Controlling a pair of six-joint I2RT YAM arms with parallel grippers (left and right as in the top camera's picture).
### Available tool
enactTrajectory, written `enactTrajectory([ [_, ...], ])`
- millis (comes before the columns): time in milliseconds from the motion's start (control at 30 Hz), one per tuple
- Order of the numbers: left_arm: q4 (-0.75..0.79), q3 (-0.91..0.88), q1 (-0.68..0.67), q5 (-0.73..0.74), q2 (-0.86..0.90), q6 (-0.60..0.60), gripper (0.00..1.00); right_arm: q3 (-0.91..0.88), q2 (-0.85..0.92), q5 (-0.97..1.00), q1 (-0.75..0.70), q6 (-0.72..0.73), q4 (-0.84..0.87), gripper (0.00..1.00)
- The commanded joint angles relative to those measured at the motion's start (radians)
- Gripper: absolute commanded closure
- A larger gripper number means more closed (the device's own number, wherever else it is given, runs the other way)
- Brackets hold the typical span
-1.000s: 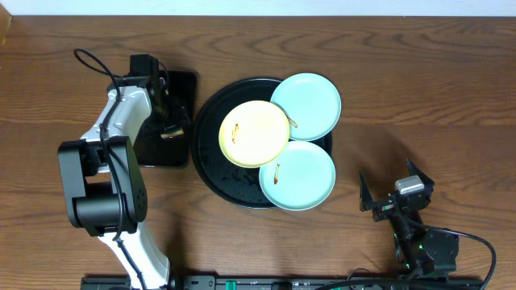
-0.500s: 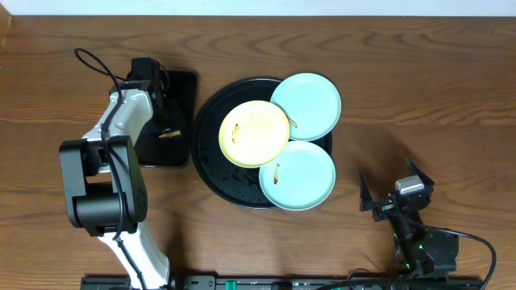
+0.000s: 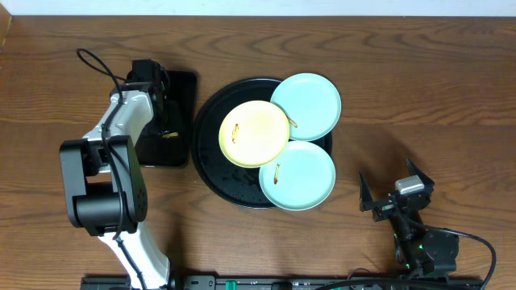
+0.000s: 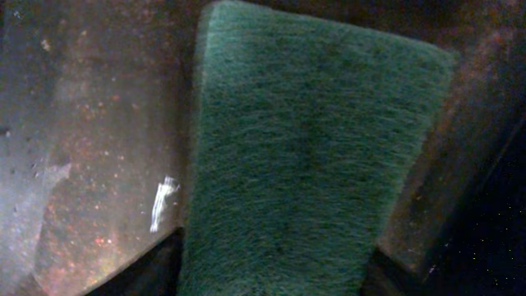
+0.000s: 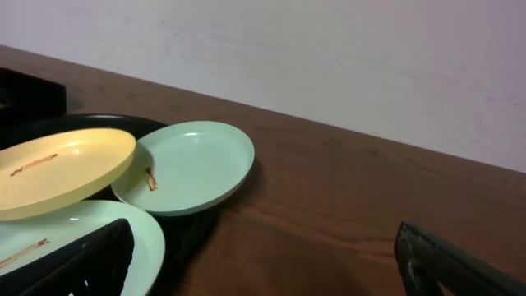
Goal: Clean dirty plates on tray and stack at the side
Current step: 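Move the left gripper over the green sponge on the black tray, then lower the left gripper and close it on the green sponge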
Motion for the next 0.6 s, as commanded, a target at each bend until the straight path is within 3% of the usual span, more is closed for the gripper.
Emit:
enactTrajectory([
  [0,0.004,-0.014,0.001,-0.027,0.026,0.005,0.53,-0.002,0.0,0.005,-0.008,0.014,-0.003,0.01],
  [133,0.009,-0.013,0.002,-0.027,0.025,0.005,0.89,-0.002,0.0,0.005,-0.008,0.014,-0.003,0.01],
  [300,0.023,-0.013,0.002,-0.027,0.023,0.005,0.92,-0.002,0.0,0.005,-0.008,0.014,-0.003,0.01],
  [333,0.026,-0.013,0.002,-0.027,0.023,0.005,0.83,-0.002,0.0,0.005,-0.008,0.014,-0.003,0.01],
  [367,0.029,-0.013,0.002,-0.027,0.023,0.005,0.55,-0.002,0.0,0.005,-0.008,0.014,-0.003,0.01],
  [400,0.034,-0.013,0.002,-0.027,0.023,0.005,0.41,-0.002,0.0,0.005,-0.008,0.014,-0.003,0.01],
  [467,0.051,-0.011,0.002,-0.027,0.023,0.005,0.35,-0.002,0.0,0.005,-0.008,0.014,-0.003,0.01],
  [567,0.089,-0.006,0.002,-0.027,0.023,0.005,0.34,-0.002,0.0,0.005,-0.008,0.014,-0.003,0.01],
])
